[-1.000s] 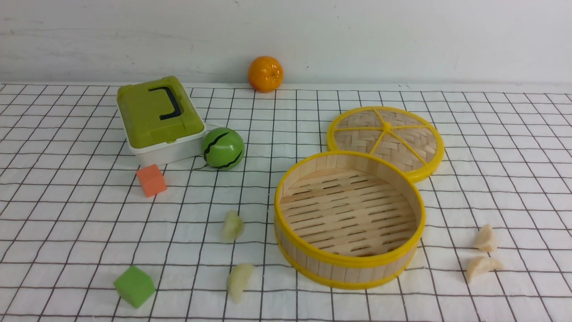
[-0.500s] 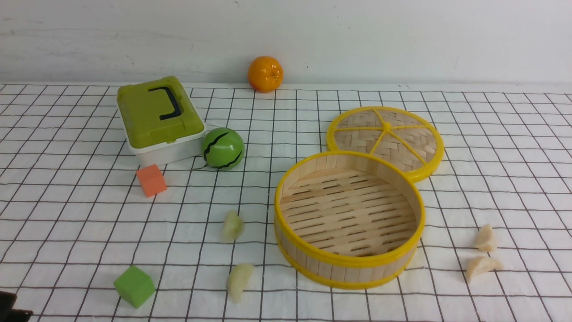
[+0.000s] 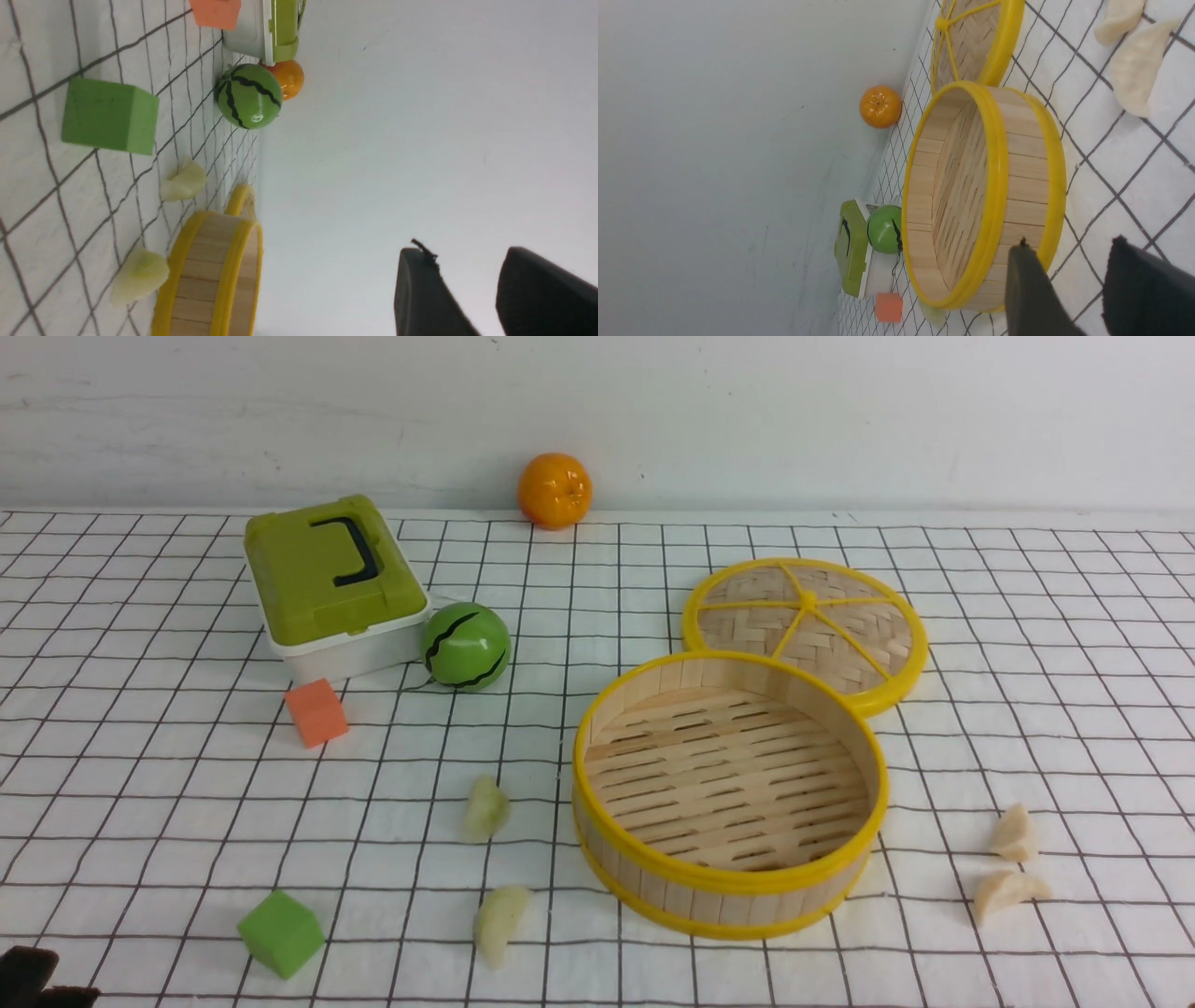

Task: Put the dumplings into the steamer on the table with the white tablecloth.
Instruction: 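Reach for and grasp a dumpling on the table with the left gripper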

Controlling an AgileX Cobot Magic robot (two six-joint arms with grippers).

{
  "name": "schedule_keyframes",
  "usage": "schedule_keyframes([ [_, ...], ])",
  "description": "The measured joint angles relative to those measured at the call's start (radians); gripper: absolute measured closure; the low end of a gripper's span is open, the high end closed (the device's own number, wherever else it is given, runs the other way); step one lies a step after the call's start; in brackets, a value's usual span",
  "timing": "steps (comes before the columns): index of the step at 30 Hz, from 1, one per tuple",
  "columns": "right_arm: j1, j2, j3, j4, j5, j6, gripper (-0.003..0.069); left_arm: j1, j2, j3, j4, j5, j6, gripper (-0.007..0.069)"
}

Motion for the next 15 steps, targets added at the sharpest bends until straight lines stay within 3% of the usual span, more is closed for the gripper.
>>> schedule_keyframes([
  [6, 0.0, 0.0, -0.013, 0.049, 0.021, -0.036, 0.0418, 0.0, 0.0, -0.157, 0.017, 0.023, 0.367, 0.0386],
  [9, 0.0, 0.0, -0.091, 0.066, -0.013, -0.156, 0.0423, 0.0, 0.0, -0.305, 0.07, 0.059, 0.698, 0.0386],
  [12, 0.0, 0.0, -0.154, 0.068, -0.054, -0.259, 0.0438, 0.001, 0.018, -0.38, 0.129, 0.118, 0.825, 0.0386],
  [15, 0.0, 0.065, -0.279, 0.072, -0.085, -0.451, 0.0488, 0.001, 0.142, -0.476, 0.31, 0.231, 0.862, 0.0386],
])
